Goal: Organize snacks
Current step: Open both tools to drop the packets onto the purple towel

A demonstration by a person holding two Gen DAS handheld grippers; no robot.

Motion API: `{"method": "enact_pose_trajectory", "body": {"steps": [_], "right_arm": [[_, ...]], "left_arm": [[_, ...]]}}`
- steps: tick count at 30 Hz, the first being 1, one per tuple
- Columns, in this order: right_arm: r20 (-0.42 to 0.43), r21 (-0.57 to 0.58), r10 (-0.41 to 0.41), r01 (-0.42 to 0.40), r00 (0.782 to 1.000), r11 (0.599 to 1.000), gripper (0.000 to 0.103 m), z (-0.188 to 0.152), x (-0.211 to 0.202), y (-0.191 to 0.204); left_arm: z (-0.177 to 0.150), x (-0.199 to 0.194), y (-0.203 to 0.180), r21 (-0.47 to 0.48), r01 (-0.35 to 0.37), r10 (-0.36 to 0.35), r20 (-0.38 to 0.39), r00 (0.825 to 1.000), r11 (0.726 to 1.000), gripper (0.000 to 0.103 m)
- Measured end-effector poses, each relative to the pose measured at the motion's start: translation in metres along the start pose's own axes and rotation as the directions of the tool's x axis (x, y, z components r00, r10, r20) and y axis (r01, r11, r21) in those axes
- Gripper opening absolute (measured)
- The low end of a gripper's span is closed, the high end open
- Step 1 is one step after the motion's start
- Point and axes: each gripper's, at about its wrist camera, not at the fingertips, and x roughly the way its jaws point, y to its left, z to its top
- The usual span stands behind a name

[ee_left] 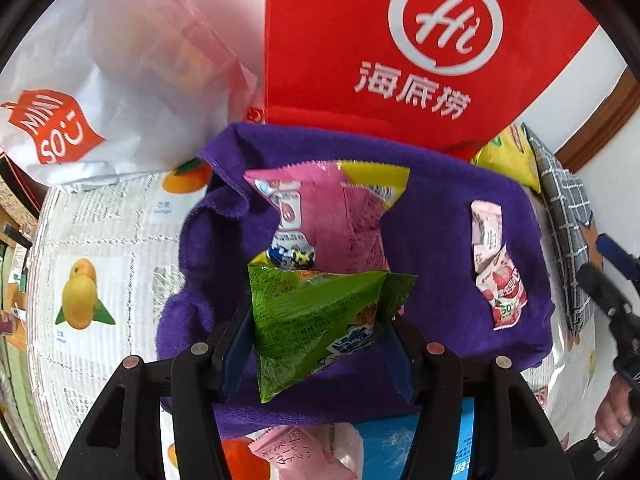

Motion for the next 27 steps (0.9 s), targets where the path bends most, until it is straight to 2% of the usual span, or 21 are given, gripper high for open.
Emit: {"method": "enact_pose_trajectory", "body": {"steps": [2, 5, 6, 10, 13, 17, 20, 24, 27], "right_arm": [[0.003, 0.0, -0.014, 0.014, 1.0, 1.0, 0.076, 0.0, -0.001, 0.0], [0.016, 0.009, -0.033, 0.033, 0.999, 0.999, 0.076, 0.002, -0.004, -0.002], [0.031, 0.021, -0.036, 0.036, 0.999, 0.999, 0.076, 0.003, -0.006, -0.003], [0.073, 0.065, -0.027, 0.023, 0.997, 0.998, 0.076, 0.005, -0.01, -0.007], [0.104, 0.092, -0.005, -0.005, 0.995, 0.996, 0.076, 0.005, -0.015, -0.008], [0.124, 0.097, -0.047, 0.035, 0.991, 0.995, 0.076, 0.007, -0.024, -0.004], [0.158, 0.114, -0.086, 0.069, 0.984, 0.991, 0.076, 0.008, -0.035, 0.0], [0.2, 0.132, -0.119, 0.094, 0.972, 0.987, 0.076, 0.009, -0.056, 0.002], [0.231, 0.13, -0.115, 0.087, 0.966, 0.988, 0.076, 0.002, -0.075, 0.004]], "left_arm": [[0.0, 0.003, -0.002, 0.005, -0.004, 0.004, -0.014, 1.0, 1.0, 0.058], [-0.001, 0.004, -0.004, 0.012, -0.021, 0.022, -0.028, 0.999, 1.0, 0.065], [-0.001, 0.002, -0.005, 0.019, -0.026, 0.027, -0.028, 0.999, 0.999, 0.069], [-0.002, -0.007, -0.008, 0.022, -0.017, 0.018, -0.013, 1.0, 1.0, 0.072], [-0.002, -0.022, -0.008, 0.027, -0.019, 0.018, 0.034, 0.999, 0.999, 0.072], [-0.002, -0.043, -0.006, 0.008, -0.002, 0.001, 0.105, 0.994, 1.0, 0.072], [-0.004, -0.064, -0.005, 0.012, 0.037, -0.039, 0.196, 0.98, 0.999, 0.072], [-0.006, -0.087, -0.01, 0.04, 0.051, -0.059, 0.252, 0.966, 0.998, 0.072], [-0.01, -0.105, -0.013, 0.067, 0.043, -0.061, 0.3, 0.952, 0.997, 0.072]]}}
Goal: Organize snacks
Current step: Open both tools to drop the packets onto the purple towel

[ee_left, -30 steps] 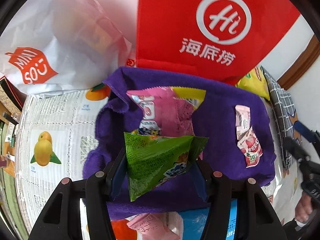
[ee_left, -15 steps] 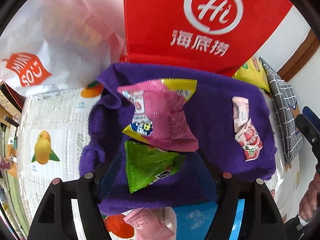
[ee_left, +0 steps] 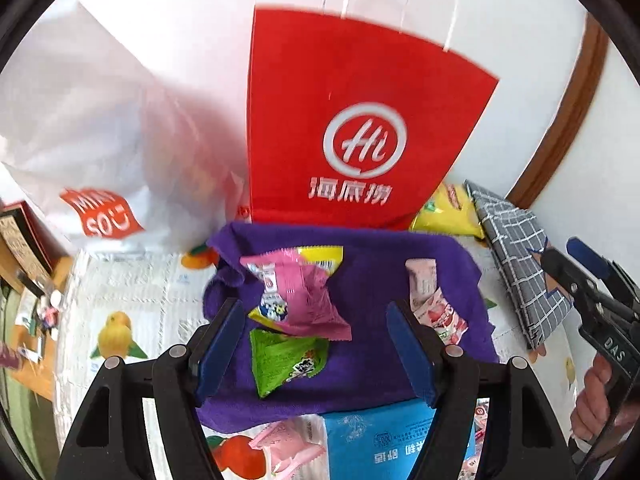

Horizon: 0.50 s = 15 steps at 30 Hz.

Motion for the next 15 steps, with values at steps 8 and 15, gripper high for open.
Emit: {"method": "enact_pose_trajectory", "body": {"steps": [8, 15], "right_arm": [[-0.056, 0.045, 0.004, -0.001, 0.998, 0.999, 0.076, -0.053, -0.027, -0.022], [-0.207, 0.094, 0.026, -0.007, 0.978, 0.996, 0.066, -0.123, -0.015, -0.044]], "left_arm": [[0.0, -0.03, 0.005, -0.032, 0.053, -0.052, 0.05, 0.997, 0.998, 0.072], [-0.003, -0.047, -0.001, -0.012, 0.063, -0.062, 0.082, 0.995, 0.998, 0.072]]}}
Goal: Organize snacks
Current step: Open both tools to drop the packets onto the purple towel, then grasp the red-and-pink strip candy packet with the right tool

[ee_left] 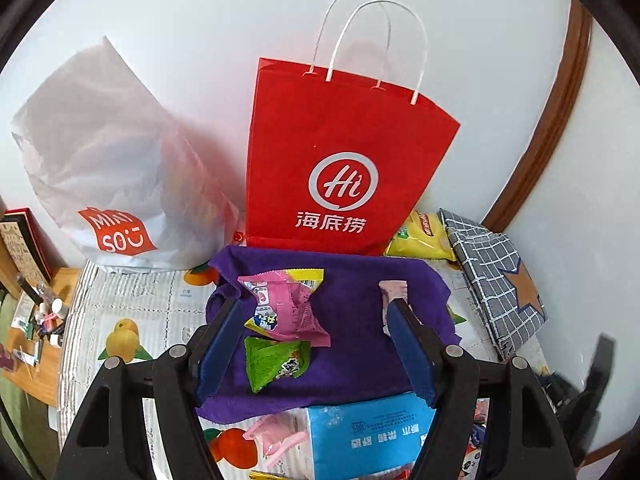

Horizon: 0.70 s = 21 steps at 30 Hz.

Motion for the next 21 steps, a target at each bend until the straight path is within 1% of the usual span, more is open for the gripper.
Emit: {"method": "enact_pose_trajectory", "body": {"steps": [2, 5, 6, 8, 12, 15, 17, 21], "right_arm": [[-0.031, -0.006, 0.024, -0.024, 0.999, 1.0, 0.064, -0.014, 0.005, -0.001], [-0.042, -0.052, 0.058, -0.061, 0.997, 0.997, 0.064, -0.03, 0.006, 0.007], [-0.046, -0.065, 0.058, -0.061, 0.997, 0.996, 0.064, -0.032, 0.008, 0.01], [-0.065, -0.082, 0.04, -0.046, 0.997, 0.996, 0.064, -0.037, 0.014, 0.017], [-0.112, -0.092, 0.035, -0.045, 0.993, 0.995, 0.064, -0.042, 0.033, 0.022], [-0.156, -0.114, -0.013, -0.005, 0.988, 0.993, 0.064, -0.044, 0.049, 0.023], [-0.17, -0.126, -0.038, 0.017, 0.985, 0.992, 0.064, -0.044, 0.054, 0.021], [-0.204, -0.141, -0.063, 0.035, 0.977, 0.989, 0.064, -0.044, 0.064, 0.015]], "left_arm": [[0.0, -0.004, -0.002, 0.007, 0.001, -0.002, 0.008, 1.0, 1.0, 0.072], [-0.001, -0.009, -0.006, 0.02, 0.009, -0.009, 0.017, 1.0, 1.0, 0.072], [-0.001, -0.009, -0.008, 0.025, 0.011, -0.011, 0.016, 1.0, 1.0, 0.073], [-0.002, -0.009, -0.011, 0.033, 0.009, -0.009, 0.012, 1.0, 0.999, 0.073], [-0.003, -0.009, -0.014, 0.052, 0.007, -0.008, 0.013, 1.0, 0.999, 0.073], [-0.003, -0.009, -0.015, 0.056, 0.001, -0.001, 0.012, 1.0, 0.998, 0.073], [-0.003, -0.011, -0.015, 0.064, 0.001, -0.002, 0.021, 1.0, 0.998, 0.073], [-0.002, -0.014, -0.016, 0.07, -0.002, -0.001, 0.037, 0.999, 0.998, 0.073]]}}
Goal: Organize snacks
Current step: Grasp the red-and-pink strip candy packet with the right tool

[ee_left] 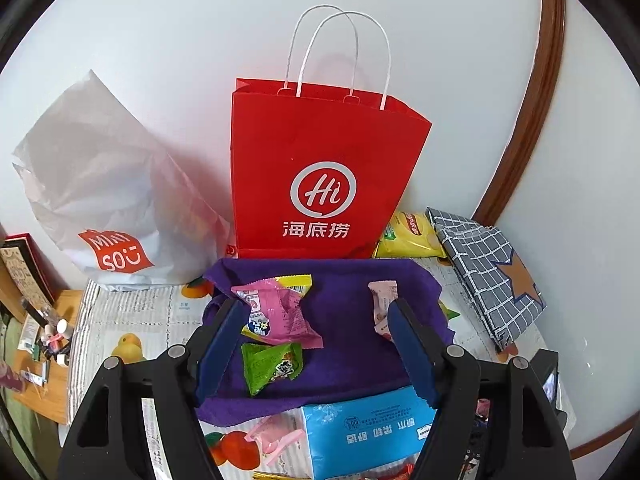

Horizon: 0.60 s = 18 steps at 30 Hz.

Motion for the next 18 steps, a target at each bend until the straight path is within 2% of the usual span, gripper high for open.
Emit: {"method": "enact_pose_trajectory", "body": {"steps": [9, 11, 12, 13, 15, 18], "right_arm": [[-0.015, 0.008, 0.013, -0.013, 1.0, 1.0, 0.065, -0.001, 0.004, -0.023], [-0.007, 0.011, 0.037, -0.037, 0.999, 0.999, 0.058, -0.004, 0.004, -0.025], [0.001, 0.017, 0.046, -0.046, 0.999, 0.999, 0.041, -0.005, 0.003, -0.026], [0.011, 0.02, 0.047, -0.047, 0.999, 0.999, 0.027, -0.005, 0.001, -0.026], [0.024, 0.042, 0.02, -0.021, 1.0, 0.999, 0.019, -0.007, -0.002, -0.029], [0.046, 0.099, 0.041, -0.045, 0.998, 0.994, 0.019, -0.01, -0.007, -0.04]], "left_arm": [[0.001, 0.003, 0.0, -0.001, -0.009, 0.009, -0.01, 1.0, 1.0, 0.073], [0.001, 0.003, 0.0, -0.001, -0.011, 0.011, -0.011, 1.0, 1.0, 0.073], [0.001, 0.003, -0.001, 0.002, -0.011, 0.011, -0.01, 1.0, 1.0, 0.073], [0.001, 0.003, 0.0, 0.001, -0.014, 0.014, -0.009, 1.0, 1.0, 0.073], [0.0, 0.003, -0.001, 0.0, -0.021, 0.021, -0.01, 1.0, 1.0, 0.073], [0.0, -0.002, -0.003, -0.002, -0.021, 0.021, 0.002, 1.0, 1.0, 0.073]]}}
